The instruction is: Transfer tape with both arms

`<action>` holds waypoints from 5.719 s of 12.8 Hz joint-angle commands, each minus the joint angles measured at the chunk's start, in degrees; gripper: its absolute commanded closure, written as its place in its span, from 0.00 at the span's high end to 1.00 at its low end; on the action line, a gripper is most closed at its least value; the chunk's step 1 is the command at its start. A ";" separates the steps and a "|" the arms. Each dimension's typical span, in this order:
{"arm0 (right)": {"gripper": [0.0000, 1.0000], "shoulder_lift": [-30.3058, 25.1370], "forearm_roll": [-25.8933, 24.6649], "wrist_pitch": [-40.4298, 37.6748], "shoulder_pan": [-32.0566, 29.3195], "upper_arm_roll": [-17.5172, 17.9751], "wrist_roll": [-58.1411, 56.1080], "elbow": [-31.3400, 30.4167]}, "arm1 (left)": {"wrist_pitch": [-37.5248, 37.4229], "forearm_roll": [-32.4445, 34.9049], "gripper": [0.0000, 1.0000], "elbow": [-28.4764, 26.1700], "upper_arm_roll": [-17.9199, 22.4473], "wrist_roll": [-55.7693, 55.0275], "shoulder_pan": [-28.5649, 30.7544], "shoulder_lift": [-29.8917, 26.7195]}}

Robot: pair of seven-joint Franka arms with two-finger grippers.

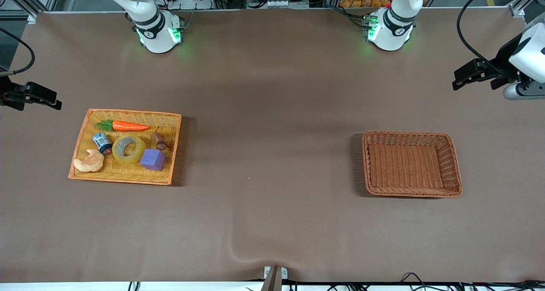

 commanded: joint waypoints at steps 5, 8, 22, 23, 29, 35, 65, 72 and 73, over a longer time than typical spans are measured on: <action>1.00 -0.23 -0.58 -0.38 -0.06 0.06 0.68 0.03 | -0.69 -0.66 1.00 0.45 -0.17 -0.96 0.34 -0.05; 1.00 -0.23 -1.11 -0.30 -0.05 0.15 0.77 -0.24 | -0.69 0.12 1.00 1.33 0.36 -0.87 0.52 0.56; 1.00 4.24 -0.31 39.75 2.96 0.24 -10.60 -37.30 | -13.24 2.41 1.00 1.16 0.27 -0.87 -0.18 9.61; 1.00 5.82 0.12 41.35 0.85 0.24 -18.57 -38.11 | -13.86 2.41 1.00 1.24 0.18 -0.87 -0.35 9.79; 1.00 13.04 2.50 52.76 3.98 0.33 -26.81 -42.50 | -13.43 2.94 1.00 8.52 0.44 -0.78 -0.44 11.46; 0.78 16.91 2.41 56.48 1.70 0.24 -35.35 -42.34 | -4.40 3.29 1.00 11.70 0.44 -0.52 -0.27 10.67; 0.00 46.07 11.11 46.10 49.06 0.42 32.22 18.29 | 17.61 -1.19 1.00 7.23 0.97 0.80 6.60 16.65; 0.51 51.36 11.02 49.18 51.01 0.41 35.84 19.54 | 14.96 5.13 1.00 6.60 1.06 -0.08 1.14 22.36; 0.67 51.19 11.02 48.92 50.92 0.41 36.01 19.54 | 15.04 5.31 1.00 6.61 1.06 -0.08 1.05 22.53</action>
